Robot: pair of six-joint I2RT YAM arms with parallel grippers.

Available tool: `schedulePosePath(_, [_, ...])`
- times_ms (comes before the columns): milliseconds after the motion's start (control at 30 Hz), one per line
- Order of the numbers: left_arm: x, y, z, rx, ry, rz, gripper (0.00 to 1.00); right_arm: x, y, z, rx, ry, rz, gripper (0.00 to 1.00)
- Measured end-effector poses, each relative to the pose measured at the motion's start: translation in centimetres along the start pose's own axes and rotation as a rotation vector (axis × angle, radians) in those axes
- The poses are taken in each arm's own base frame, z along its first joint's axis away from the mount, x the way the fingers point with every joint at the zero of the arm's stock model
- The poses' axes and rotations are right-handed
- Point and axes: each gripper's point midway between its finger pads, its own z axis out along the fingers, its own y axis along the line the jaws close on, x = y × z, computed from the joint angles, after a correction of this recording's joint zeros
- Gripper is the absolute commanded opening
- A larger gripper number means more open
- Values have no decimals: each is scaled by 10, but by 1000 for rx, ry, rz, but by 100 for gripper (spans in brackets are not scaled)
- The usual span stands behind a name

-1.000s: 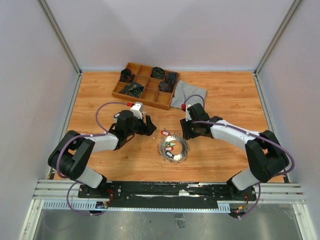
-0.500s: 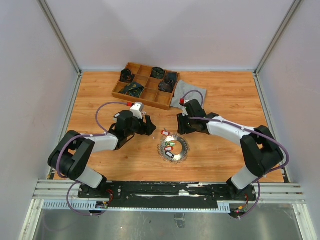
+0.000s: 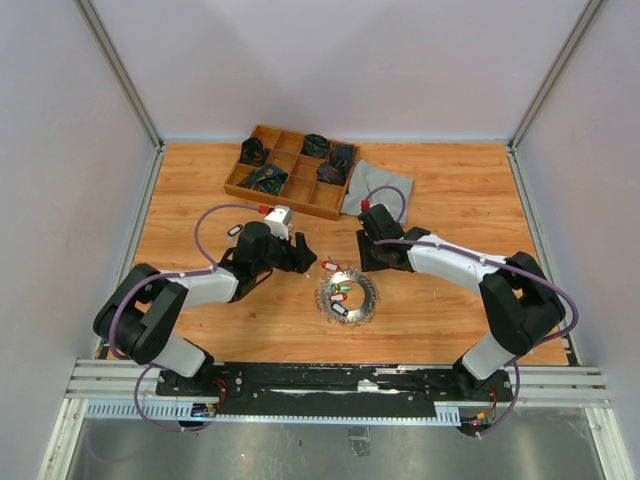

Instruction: Put the keys on the keyring

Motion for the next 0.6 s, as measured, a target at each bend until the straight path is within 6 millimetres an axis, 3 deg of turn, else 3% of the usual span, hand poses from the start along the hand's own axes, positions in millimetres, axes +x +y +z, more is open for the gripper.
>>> schedulePosePath(100, [-4,-15,-1,27,-1,17,74,0,-13,-1,34,-1,23,37])
schedulePosePath(200, [-16,-43,2,71,-12,48,72,2,-36,-7,61,-5,74,37])
schedulePosePath(300, [-31,-78,8,128,-33,81,64,13,-61,-15,80,-4,133,37])
schedulePosePath(400, [-42,-113,21,182,-37,111,54,29,-73,-21,72,9,169,37])
schedulePosePath(500, [-35,-135,40,208,-5,129,50,44,-81,-27,63,18,201,36])
schedulePosePath(600, [-17,-140,54,201,56,137,47,55,-88,-33,60,14,224,36])
